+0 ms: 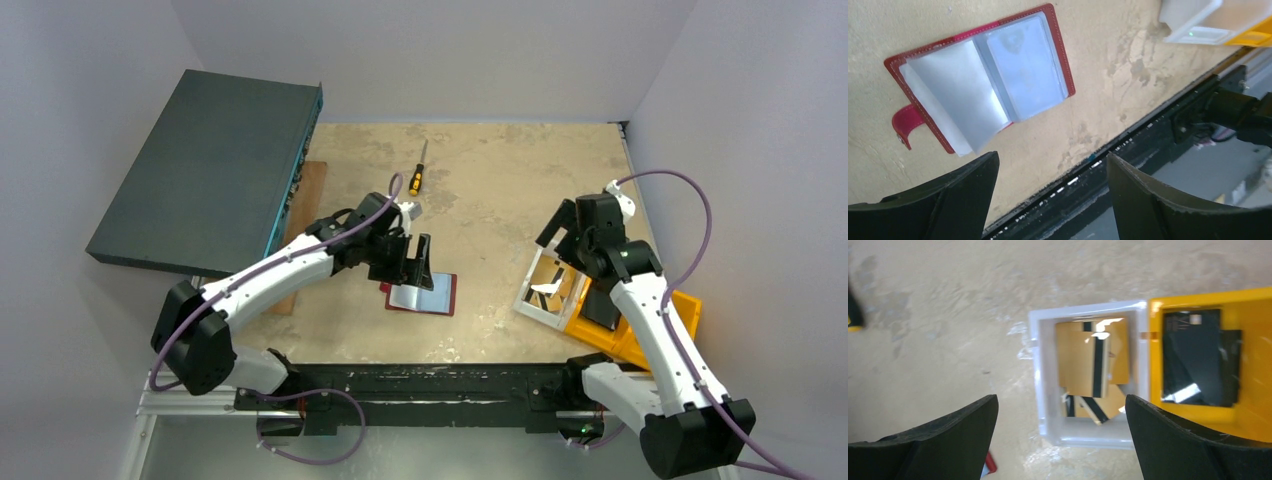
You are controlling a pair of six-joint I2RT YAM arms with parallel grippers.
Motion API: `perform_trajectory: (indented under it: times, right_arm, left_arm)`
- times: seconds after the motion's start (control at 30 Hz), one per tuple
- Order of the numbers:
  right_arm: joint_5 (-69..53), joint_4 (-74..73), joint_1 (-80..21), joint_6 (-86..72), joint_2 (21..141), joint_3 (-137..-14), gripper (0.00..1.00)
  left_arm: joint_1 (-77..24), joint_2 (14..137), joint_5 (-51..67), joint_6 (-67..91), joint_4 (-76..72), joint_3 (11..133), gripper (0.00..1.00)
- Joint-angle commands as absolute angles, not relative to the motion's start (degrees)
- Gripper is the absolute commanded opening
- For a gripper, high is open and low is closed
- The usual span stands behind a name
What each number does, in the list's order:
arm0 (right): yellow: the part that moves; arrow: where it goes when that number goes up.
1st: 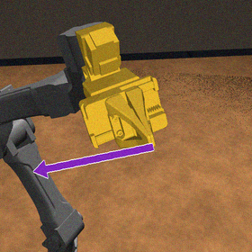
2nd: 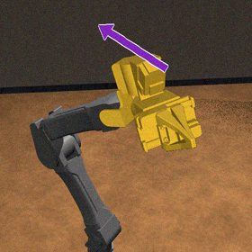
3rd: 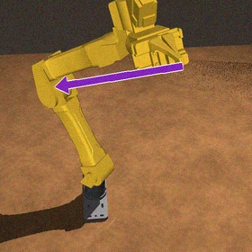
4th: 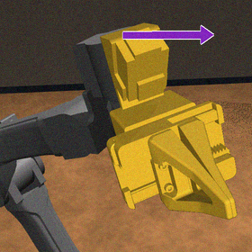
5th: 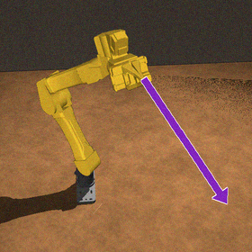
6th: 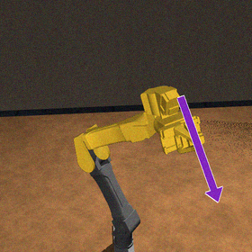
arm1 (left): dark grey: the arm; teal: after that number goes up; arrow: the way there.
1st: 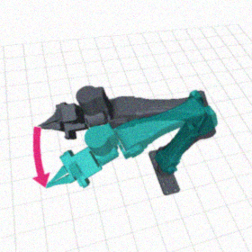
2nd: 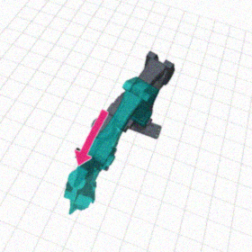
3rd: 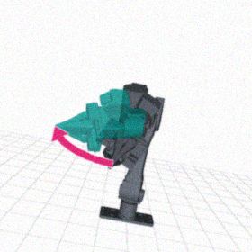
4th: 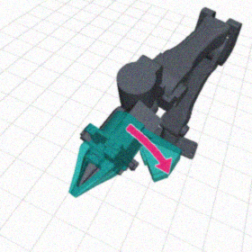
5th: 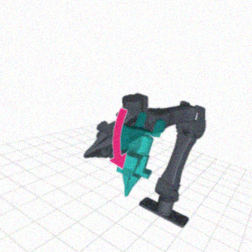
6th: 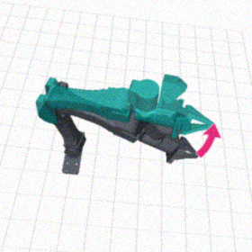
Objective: Take the credit cards out of the card holder
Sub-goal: Remove the credit card from the card holder.
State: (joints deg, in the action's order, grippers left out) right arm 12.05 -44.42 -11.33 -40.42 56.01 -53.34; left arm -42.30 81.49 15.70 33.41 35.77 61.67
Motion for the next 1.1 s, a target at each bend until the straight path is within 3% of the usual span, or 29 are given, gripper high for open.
perform_trajectory:
  times: [0.0,0.27,0.6,1.07]
  right_arm:
    - [0.55,-34.38,-14.82,-39.17,57.44,-52.26,0.98]
    - [-4.66,-27.77,-17.84,-41.06,55.68,-47.11,0.97]
    - [-2.5,-26.07,-17.84,-38.99,57.13,-45.86,0.97]
    - [-1.52,-22.68,-18.37,-41.63,57.92,-42.69,0.97]
  left_arm:
    - [-46.22,85.8,4.08,33.7,35.96,66.22,0.75]
    - [-49.28,94.45,-0.52,33.24,33.21,68.16,0.6]
    - [-53.52,101.34,-4.89,35.67,29.74,69.76,0.55]
    - [-55.46,107.64,-13.62,36.52,31.85,69.57,0.39]
